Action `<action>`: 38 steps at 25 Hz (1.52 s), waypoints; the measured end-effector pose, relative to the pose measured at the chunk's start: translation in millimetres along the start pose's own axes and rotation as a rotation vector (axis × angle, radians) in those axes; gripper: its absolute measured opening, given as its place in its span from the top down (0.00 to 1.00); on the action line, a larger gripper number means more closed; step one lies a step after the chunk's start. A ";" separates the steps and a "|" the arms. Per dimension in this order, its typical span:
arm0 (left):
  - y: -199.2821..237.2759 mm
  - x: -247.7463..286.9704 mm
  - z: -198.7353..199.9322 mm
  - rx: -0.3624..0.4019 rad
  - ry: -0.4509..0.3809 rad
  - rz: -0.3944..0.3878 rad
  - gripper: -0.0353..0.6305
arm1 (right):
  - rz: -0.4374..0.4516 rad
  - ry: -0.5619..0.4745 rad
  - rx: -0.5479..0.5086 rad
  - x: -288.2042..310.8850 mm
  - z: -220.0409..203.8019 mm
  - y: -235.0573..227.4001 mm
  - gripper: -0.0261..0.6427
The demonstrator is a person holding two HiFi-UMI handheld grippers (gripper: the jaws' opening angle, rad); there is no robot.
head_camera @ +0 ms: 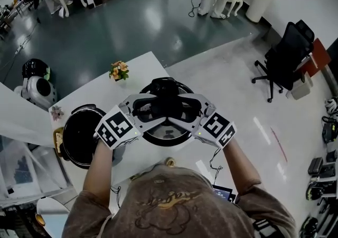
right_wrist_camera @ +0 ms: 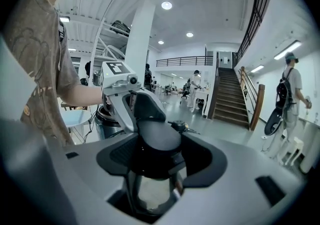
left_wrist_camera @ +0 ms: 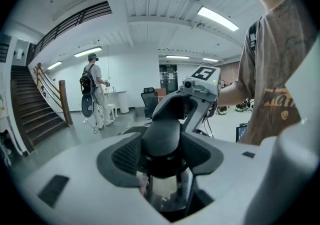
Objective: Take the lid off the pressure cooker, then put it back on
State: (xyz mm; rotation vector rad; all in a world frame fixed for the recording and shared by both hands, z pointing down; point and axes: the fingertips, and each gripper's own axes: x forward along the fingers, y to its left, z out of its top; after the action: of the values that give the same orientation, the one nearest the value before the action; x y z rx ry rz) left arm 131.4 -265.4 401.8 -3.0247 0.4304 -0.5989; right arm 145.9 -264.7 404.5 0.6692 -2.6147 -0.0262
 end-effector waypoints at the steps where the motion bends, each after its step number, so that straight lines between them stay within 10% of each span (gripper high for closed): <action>1: -0.4 5.1 -6.4 -0.009 0.006 0.004 0.56 | 0.008 0.004 0.005 1.8 -7.8 -1.1 0.56; 22: -26.9 67.6 -152.8 -0.180 0.164 0.056 0.56 | 0.180 0.087 0.015 57.7 -153.8 25.1 0.56; 38: -27.6 77.1 -188.9 -0.099 0.252 0.104 0.56 | 0.167 0.144 0.003 79.7 -192.9 31.3 0.56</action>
State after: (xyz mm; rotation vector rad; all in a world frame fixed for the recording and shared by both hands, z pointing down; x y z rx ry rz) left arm 135.8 -255.1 607.4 -3.0029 0.6395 -0.9835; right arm 150.0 -256.9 615.3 0.4347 -2.5221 0.0741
